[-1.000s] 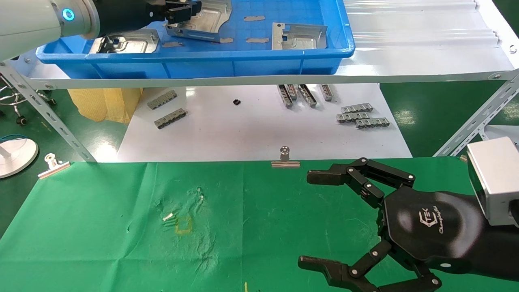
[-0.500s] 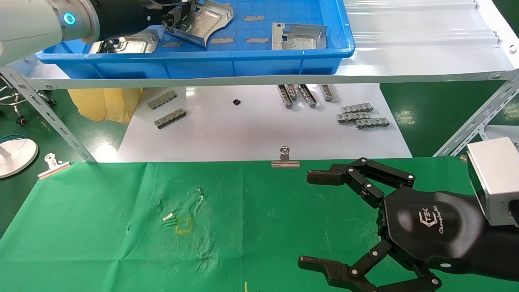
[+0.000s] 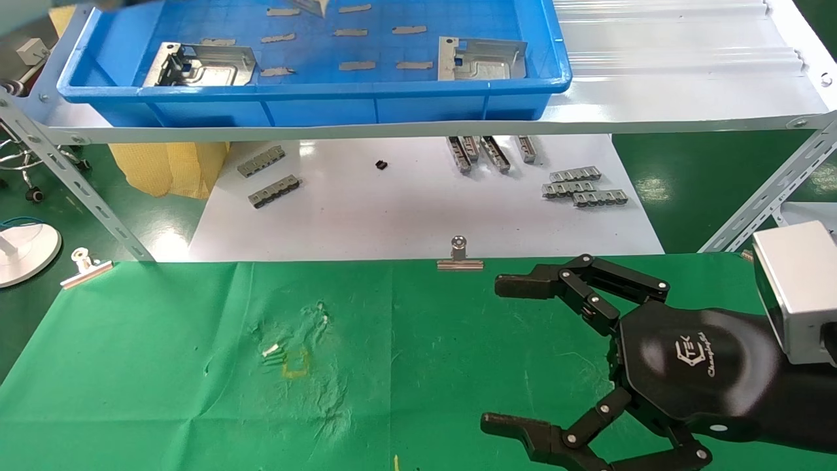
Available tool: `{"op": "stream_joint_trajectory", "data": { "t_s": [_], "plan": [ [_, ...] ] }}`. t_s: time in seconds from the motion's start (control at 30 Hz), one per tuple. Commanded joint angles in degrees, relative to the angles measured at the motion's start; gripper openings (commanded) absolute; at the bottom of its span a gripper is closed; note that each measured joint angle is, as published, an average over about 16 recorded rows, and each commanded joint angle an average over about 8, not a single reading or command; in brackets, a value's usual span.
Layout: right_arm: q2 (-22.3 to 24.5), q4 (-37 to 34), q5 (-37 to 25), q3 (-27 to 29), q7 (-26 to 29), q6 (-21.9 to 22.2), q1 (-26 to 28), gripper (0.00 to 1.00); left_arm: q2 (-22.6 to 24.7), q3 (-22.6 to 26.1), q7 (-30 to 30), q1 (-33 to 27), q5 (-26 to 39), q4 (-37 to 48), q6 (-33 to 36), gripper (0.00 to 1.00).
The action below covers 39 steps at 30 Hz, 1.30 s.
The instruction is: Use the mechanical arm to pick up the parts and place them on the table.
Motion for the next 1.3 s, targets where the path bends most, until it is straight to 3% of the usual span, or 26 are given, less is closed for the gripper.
{"op": "stream_joint_trajectory", "data": {
  "t_s": [0.03,0.7,1.3],
  "plan": [
    [0.0,0.0,0.0,0.0,0.0,0.0,0.0,1.0,-0.7,-0.4,1.3,-0.4,-0.6,-0.6,1.0,0.0],
    [0.0,0.0,0.0,0.0,0.0,0.0,0.0,1.0,-10.8,-2.4,15.9,0.6,-3.7,0.0,22.7,0.0],
    [0.0,0.0,0.0,0.0,0.0,0.0,0.0,1.0,-17.2,-2.5,19.1,1.7,-4.3,0.0,43.4,0.0]
  ]
}}
